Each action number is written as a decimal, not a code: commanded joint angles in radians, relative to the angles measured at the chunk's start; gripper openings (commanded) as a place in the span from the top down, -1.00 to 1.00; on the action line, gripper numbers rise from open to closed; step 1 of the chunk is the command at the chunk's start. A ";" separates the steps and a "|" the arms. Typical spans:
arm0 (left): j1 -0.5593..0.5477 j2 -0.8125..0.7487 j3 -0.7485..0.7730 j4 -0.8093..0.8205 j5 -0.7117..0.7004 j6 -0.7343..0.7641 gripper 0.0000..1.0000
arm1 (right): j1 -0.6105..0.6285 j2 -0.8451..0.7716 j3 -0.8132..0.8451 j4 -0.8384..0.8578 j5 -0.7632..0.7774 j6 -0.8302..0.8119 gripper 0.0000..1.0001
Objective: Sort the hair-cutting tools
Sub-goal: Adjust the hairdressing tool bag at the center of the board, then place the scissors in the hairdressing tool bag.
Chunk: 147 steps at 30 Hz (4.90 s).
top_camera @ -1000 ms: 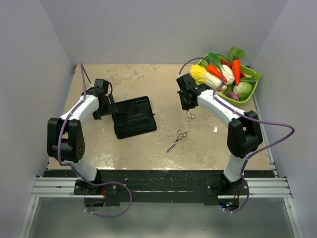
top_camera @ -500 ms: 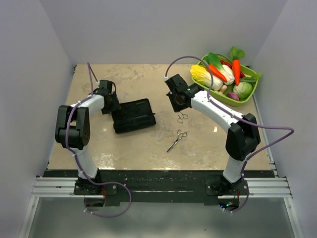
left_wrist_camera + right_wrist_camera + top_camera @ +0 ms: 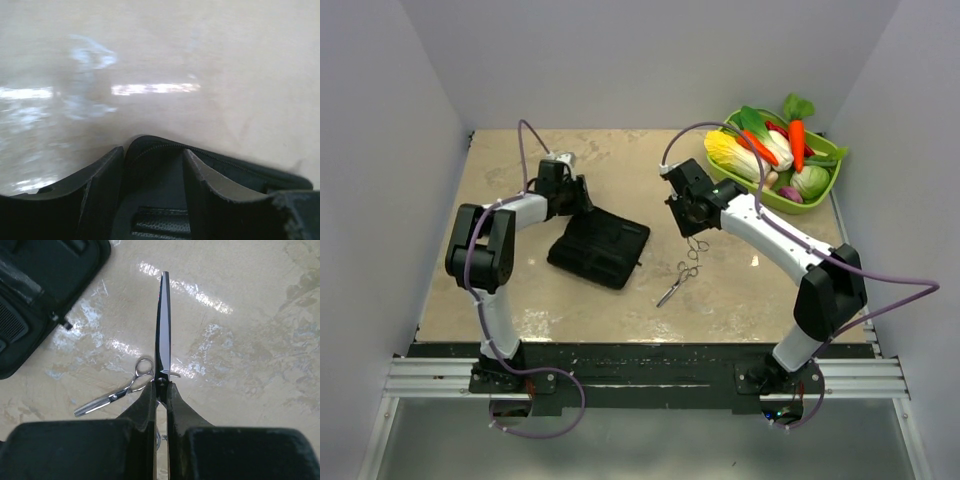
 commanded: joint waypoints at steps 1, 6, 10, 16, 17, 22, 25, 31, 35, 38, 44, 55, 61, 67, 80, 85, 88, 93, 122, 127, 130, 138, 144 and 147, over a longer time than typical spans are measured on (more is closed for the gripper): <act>-0.088 0.034 0.032 0.067 0.148 0.024 -0.10 | 0.001 -0.028 -0.009 -0.001 -0.058 -0.045 1.00; -0.116 0.028 0.001 0.075 0.138 0.000 -0.10 | 0.001 -0.013 -0.016 -0.018 -0.151 -0.083 1.00; -0.116 -0.004 -0.016 0.038 0.052 -0.009 -0.11 | 0.046 0.025 0.009 -0.064 -0.205 -0.096 1.00; -0.113 -0.037 0.067 -0.250 -0.278 -0.117 -0.19 | 0.119 0.052 0.001 -0.059 -0.234 -0.018 1.00; -0.107 -0.038 0.081 -0.282 -0.310 -0.124 -0.20 | 0.122 0.055 -0.005 -0.052 -0.247 -0.010 1.00; -0.087 -0.046 0.076 -0.385 -0.372 -0.140 -0.25 | 0.142 0.102 -0.003 -0.058 -0.288 -0.005 1.00; -0.085 -0.038 0.067 -0.382 -0.378 -0.141 -0.28 | 0.152 0.148 0.023 -0.067 -0.302 -0.025 1.00; -0.085 -0.073 0.070 -0.364 -0.366 -0.143 -0.32 | 0.152 0.217 0.093 -0.087 -0.301 -0.048 1.00; -0.085 -0.121 0.101 -0.404 -0.361 -0.144 -0.35 | 0.152 0.228 0.102 -0.087 -0.299 -0.060 1.00; -0.085 -0.161 0.109 -0.436 -0.375 -0.148 -0.38 | 0.152 0.245 0.116 -0.096 -0.285 -0.071 1.00; -0.079 -0.218 0.115 -0.505 -0.419 -0.131 -0.46 | 0.153 0.268 0.162 -0.119 -0.261 -0.094 1.00; -0.070 -0.196 -0.008 -0.430 -0.300 -0.023 -0.02 | 0.152 0.289 0.196 -0.136 -0.271 -0.122 1.00; -0.059 -0.172 -0.059 -0.370 -0.231 0.001 0.02 | 0.153 0.340 0.237 -0.147 -0.261 -0.140 1.00; -0.050 -0.187 -0.043 -0.417 -0.338 -0.028 0.09 | 0.153 0.386 0.287 -0.165 -0.215 -0.146 1.00; -0.006 -0.167 0.018 -0.476 -0.360 -0.043 0.28 | 0.152 0.430 0.320 -0.165 -0.212 -0.151 1.00; -0.007 -0.097 0.043 -0.448 -0.309 -0.052 0.34 | 0.152 0.484 0.372 -0.170 -0.210 -0.180 1.00; -0.007 -0.054 0.055 -0.447 -0.292 -0.054 0.37 | 0.155 0.502 0.388 -0.173 -0.212 -0.192 1.00; -0.021 -0.030 0.058 -0.441 -0.280 -0.060 0.38 | 0.164 0.516 0.394 -0.187 -0.210 -0.209 1.00; -0.122 0.014 0.049 -0.451 -0.217 -0.040 0.40 | 0.204 0.593 0.408 0.004 -0.205 -0.396 1.00; -0.122 0.013 0.047 -0.450 -0.218 -0.040 0.40 | 0.204 0.610 0.431 0.025 -0.227 -0.407 1.00; -0.124 0.017 0.049 -0.447 -0.214 -0.040 0.40 | 0.204 0.602 0.422 0.060 -0.251 -0.436 1.00; -0.127 0.023 0.046 -0.436 -0.206 -0.037 0.41 | 0.204 0.595 0.359 0.166 -0.354 -0.520 1.00; -0.127 0.026 0.046 -0.433 -0.203 -0.037 0.42 | 0.204 0.593 0.327 0.238 -0.405 -0.573 1.00; -0.127 0.029 0.047 -0.433 -0.203 -0.036 0.42 | 0.204 0.620 0.349 0.246 -0.417 -0.567 1.00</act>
